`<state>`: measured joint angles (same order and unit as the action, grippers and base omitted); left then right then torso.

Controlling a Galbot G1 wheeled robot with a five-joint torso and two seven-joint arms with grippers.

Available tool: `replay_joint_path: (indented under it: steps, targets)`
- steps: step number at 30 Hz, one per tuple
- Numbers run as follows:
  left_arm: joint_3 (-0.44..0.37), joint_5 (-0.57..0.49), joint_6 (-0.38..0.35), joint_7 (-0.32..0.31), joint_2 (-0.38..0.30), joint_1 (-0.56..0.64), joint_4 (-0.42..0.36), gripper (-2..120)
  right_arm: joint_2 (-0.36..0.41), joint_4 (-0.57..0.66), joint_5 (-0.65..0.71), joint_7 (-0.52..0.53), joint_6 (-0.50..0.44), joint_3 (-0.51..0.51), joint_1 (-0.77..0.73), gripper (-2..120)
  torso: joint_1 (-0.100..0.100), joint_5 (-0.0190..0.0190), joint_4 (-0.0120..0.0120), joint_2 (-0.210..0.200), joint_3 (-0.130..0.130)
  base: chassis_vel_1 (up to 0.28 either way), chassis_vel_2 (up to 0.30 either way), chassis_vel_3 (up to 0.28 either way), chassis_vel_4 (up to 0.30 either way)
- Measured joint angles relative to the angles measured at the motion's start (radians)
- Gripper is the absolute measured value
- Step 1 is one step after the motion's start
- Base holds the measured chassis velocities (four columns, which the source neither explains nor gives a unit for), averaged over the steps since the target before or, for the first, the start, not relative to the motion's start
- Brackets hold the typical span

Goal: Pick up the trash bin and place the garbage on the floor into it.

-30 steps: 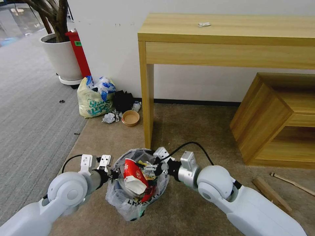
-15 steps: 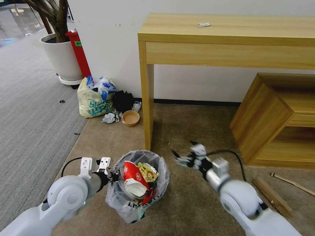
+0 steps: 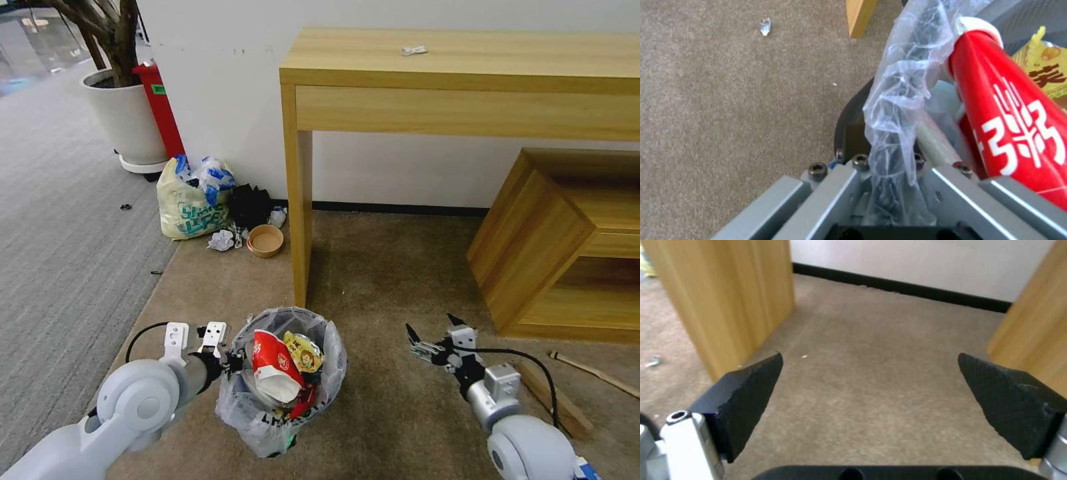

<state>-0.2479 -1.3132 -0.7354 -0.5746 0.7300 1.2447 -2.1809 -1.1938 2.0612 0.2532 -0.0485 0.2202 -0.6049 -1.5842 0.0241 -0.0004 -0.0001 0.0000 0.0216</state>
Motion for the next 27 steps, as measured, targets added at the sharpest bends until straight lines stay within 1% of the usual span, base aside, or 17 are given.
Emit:
replay_joint_path:
  steps: [5,9,19,27]
  targets:
    - [0.000,0.001,0.000,0.000,-0.001,0.003,-0.002,0,0.013,-0.021,0.017,-0.013,-0.013,-0.063,-0.016,100,0.000,0.0000,0.0001,0.000,0.000,0.000,0.000,0.000,0.000]
    - [0.000,0.001,0.000,0.000,-0.005,0.006,-0.005,0,0.015,-0.031,0.020,-0.024,-0.026,-0.084,-0.036,100,0.000,0.0000,0.0001,0.000,0.000,-0.046,-0.046,0.042,0.043]
    - [0.001,0.001,0.000,0.001,-0.002,0.011,-0.005,0,0.022,-0.038,0.019,-0.036,-0.040,-0.089,-0.069,100,0.000,0.0003,0.0000,0.000,0.000,-0.113,-0.107,0.116,0.099]
    - [-0.005,0.001,0.000,0.000,0.004,0.020,-0.005,0,0.024,-0.066,0.010,-0.059,-0.075,-0.114,-0.139,100,0.000,0.0001,0.0000,0.000,0.000,-0.086,-0.086,0.092,0.094]
